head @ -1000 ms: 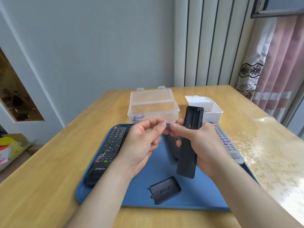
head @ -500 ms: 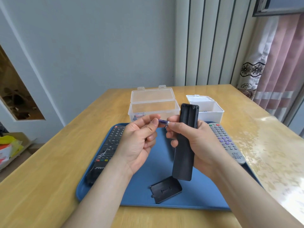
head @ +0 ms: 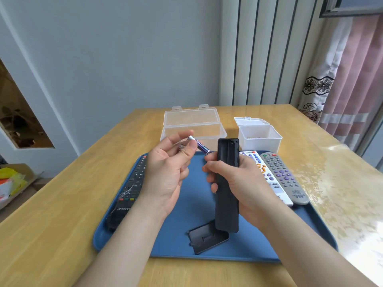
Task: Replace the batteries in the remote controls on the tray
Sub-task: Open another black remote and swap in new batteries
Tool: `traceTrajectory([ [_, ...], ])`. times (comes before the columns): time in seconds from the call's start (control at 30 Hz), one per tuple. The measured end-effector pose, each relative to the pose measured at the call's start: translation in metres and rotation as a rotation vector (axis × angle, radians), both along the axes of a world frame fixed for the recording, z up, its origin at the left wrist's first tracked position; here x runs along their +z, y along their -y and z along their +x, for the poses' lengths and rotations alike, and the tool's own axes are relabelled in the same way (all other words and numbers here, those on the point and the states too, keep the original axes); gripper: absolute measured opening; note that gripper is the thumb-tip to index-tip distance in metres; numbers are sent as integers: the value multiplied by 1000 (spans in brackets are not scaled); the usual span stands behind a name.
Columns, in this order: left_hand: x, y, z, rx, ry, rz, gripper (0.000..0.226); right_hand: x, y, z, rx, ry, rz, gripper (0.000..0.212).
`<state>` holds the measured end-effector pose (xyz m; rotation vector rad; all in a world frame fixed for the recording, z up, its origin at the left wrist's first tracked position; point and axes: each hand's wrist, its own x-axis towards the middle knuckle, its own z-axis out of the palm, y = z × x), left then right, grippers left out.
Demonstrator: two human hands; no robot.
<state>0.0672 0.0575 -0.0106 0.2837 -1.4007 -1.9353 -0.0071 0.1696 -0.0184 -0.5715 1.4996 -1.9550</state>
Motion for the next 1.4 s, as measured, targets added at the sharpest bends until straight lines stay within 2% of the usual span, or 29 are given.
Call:
traceTrajectory([
  [0.1, 4, -7, 1, 73, -1, -167, 15, -2, 0, 2, 65, -81, 84, 16],
  [0.27, 1, -10, 0, 180, 5, -476, 19, 0, 0, 5, 128, -212, 111, 24],
  [0.43, -1, -10, 0, 228, 42, -554, 20, 2, 1, 5, 140, -18, 19, 14],
  [0.5, -5, -8, -1, 279, 110, -668, 21, 4, 1, 6, 171, 95, -37, 9],
  [0.6, -10, -4, -3, 290, 170, -735, 15, 4, 1, 4, 184, 186, -64, 38],
  [0.67, -11, -4, -3, 331, 186, -812, 15, 4, 2, 3, 185, 175, -60, 57],
  [0.73, -10, -6, -2, 360, 200, -912, 15, 3, 0, 2, 176, 129, -45, 67],
  [0.97, -12, -11, -2, 313, 192, -1076, 7, 4, -5, 5, 104, 28, 16, 67],
  [1.03, -13, -12, -2, 324, 182, -1115, 9, 4, -5, 2, 86, 14, 27, 61],
  [1.1, -12, -13, -3, 332, 179, -1156, 9, 6, -6, -1, 83, 18, 25, 46],
  [1.13, -12, -13, -4, 297, 168, -1106, 10, 7, -6, -2, 91, 20, 8, 37],
  [1.17, -11, -12, -4, 229, 150, -971, 13, 8, -6, -2, 100, 20, -19, 31],
  [1.3, -6, -3, -6, -41, 109, -116, 30, 5, -4, -5, 95, 38, -108, 23],
  [1.4, -11, 2, -8, -144, 92, 175, 34, 0, -2, -5, 84, 13, -93, 20],
])
